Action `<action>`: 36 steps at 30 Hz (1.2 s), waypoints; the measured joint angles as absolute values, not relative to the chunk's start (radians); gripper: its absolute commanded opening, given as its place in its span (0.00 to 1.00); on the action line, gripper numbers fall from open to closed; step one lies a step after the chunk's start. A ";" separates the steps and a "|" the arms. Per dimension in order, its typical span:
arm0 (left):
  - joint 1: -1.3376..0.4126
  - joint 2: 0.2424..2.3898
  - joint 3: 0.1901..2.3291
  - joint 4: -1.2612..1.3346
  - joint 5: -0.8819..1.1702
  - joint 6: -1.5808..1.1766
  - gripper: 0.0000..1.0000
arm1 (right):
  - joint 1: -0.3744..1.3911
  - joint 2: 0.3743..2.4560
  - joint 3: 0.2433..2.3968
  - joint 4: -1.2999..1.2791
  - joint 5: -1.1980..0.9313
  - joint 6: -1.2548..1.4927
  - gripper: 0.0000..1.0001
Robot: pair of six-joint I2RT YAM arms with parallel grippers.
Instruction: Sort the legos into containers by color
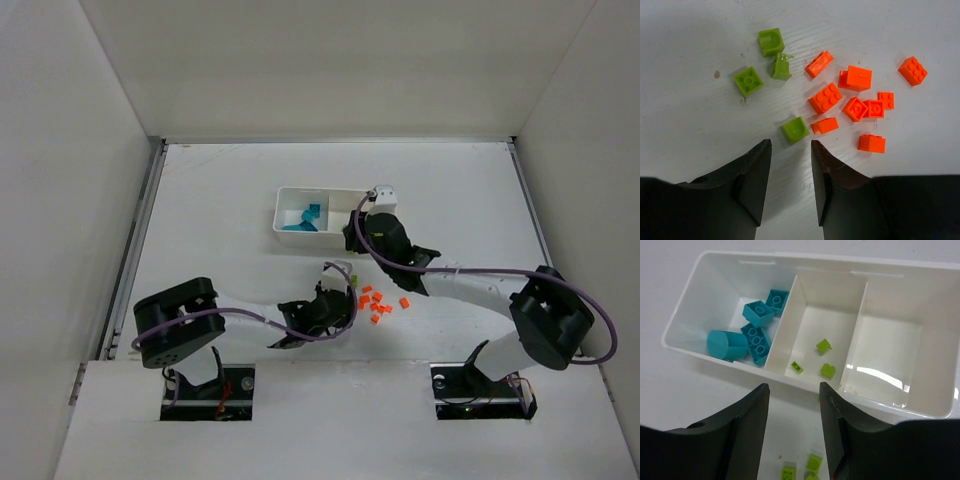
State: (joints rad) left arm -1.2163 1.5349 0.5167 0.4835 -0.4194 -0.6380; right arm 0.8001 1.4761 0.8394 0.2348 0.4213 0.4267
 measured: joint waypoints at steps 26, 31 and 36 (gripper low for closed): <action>-1.166 1.402 0.589 0.417 -0.448 -0.569 0.18 | 0.801 1.085 0.526 0.262 0.438 0.521 0.40; -1.026 1.340 0.643 0.424 -0.451 -0.543 0.19 | 0.838 1.026 0.448 0.242 0.439 0.576 0.29; -0.897 1.416 0.772 0.446 -0.425 -0.519 0.19 | 0.905 1.008 0.395 0.209 0.440 0.628 0.28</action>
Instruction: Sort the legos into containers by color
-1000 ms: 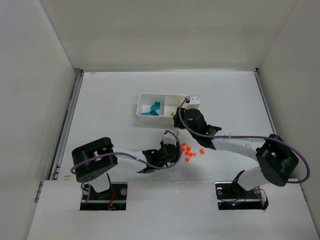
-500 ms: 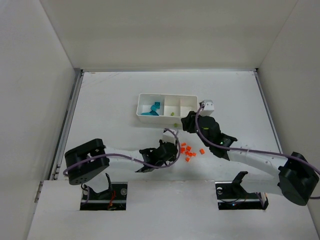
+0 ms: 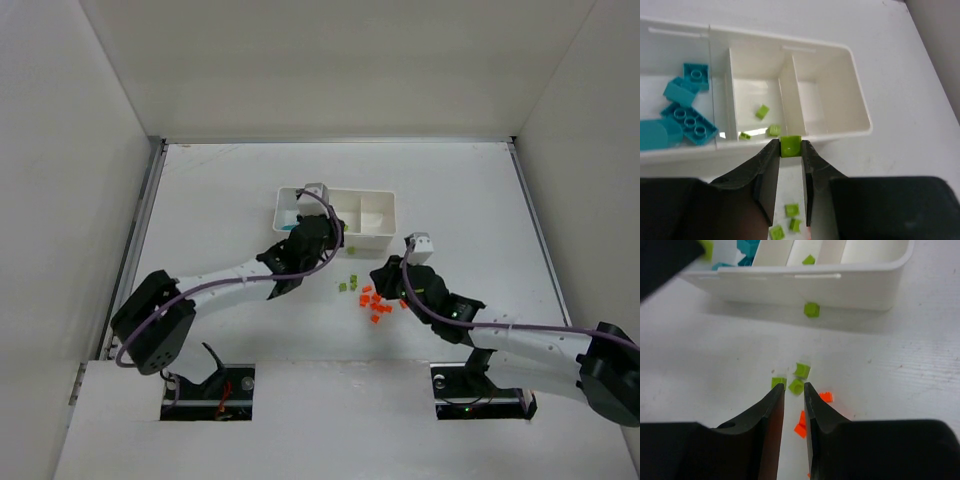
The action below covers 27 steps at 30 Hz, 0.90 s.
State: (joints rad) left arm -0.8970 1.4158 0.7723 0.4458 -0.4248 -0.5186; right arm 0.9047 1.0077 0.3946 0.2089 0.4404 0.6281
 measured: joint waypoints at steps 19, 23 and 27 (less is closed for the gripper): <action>-0.772 1.808 1.063 0.453 -0.352 -0.435 0.39 | 1.043 1.274 0.447 0.193 0.466 0.655 0.48; -0.773 1.803 1.065 0.463 -0.352 -0.429 0.39 | 1.043 1.340 0.481 0.199 0.476 0.647 0.49; -0.783 1.735 1.003 0.469 -0.355 -0.428 0.38 | 1.042 1.408 0.510 0.211 0.487 0.633 0.47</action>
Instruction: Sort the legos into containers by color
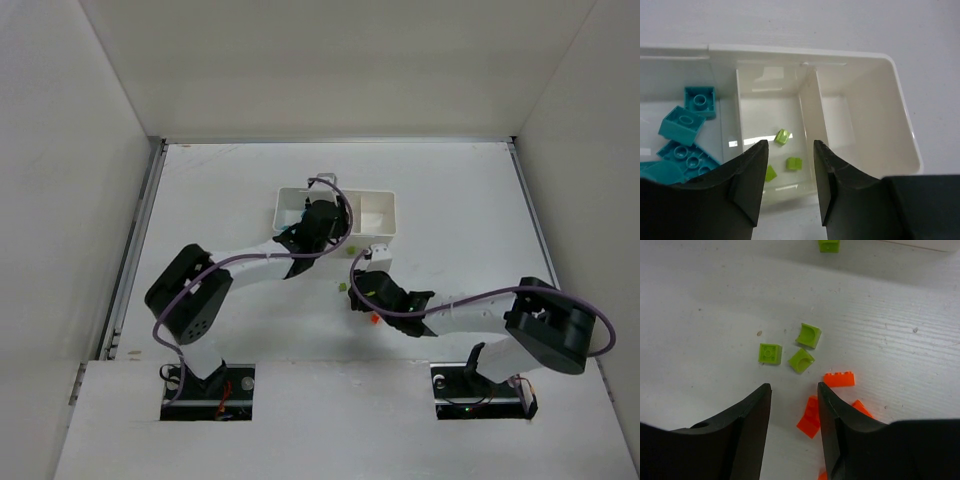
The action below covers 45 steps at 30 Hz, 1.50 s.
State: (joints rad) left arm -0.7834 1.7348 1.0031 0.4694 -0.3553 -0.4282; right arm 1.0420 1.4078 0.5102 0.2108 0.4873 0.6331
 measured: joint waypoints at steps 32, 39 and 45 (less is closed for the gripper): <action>-1.040 1.277 0.469 0.373 -0.466 -0.575 0.40 | 1.031 1.267 0.612 0.184 0.587 0.588 0.20; -1.102 1.324 0.469 0.408 -0.466 -0.603 0.43 | 0.871 1.344 0.749 0.208 0.503 0.509 0.20; -1.122 1.378 0.470 0.437 -0.466 -0.617 0.44 | 0.779 1.544 0.902 0.226 0.434 0.459 0.25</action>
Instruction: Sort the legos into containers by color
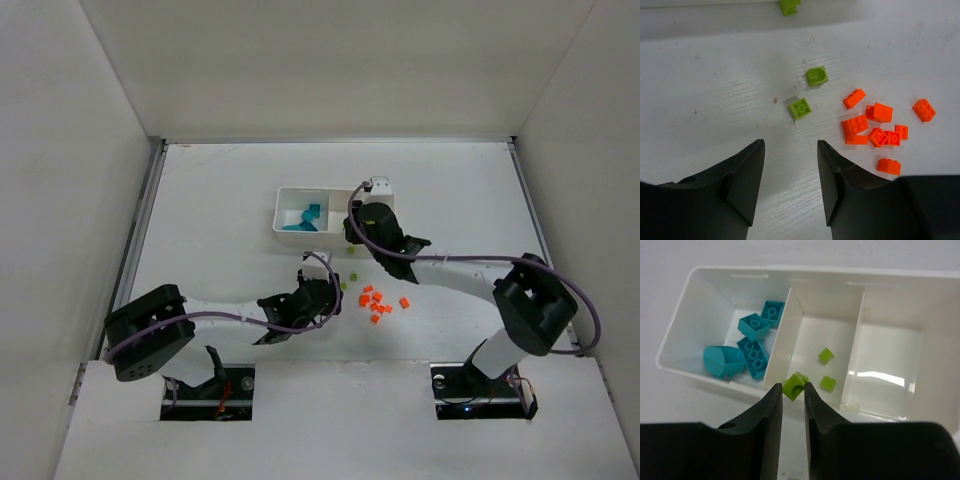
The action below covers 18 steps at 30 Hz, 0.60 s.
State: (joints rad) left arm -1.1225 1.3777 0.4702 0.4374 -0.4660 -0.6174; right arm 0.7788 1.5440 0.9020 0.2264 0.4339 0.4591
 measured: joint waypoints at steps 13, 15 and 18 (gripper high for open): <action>-1.132 1.476 0.495 0.484 -0.453 -0.621 0.44 | 0.749 1.610 0.962 0.243 0.385 0.434 0.49; -1.132 1.501 0.511 0.491 -0.452 -0.618 0.44 | 0.752 1.566 0.929 0.251 0.387 0.434 0.49; -1.131 1.539 0.536 0.497 -0.452 -0.610 0.44 | 0.763 1.497 0.867 0.262 0.394 0.438 0.49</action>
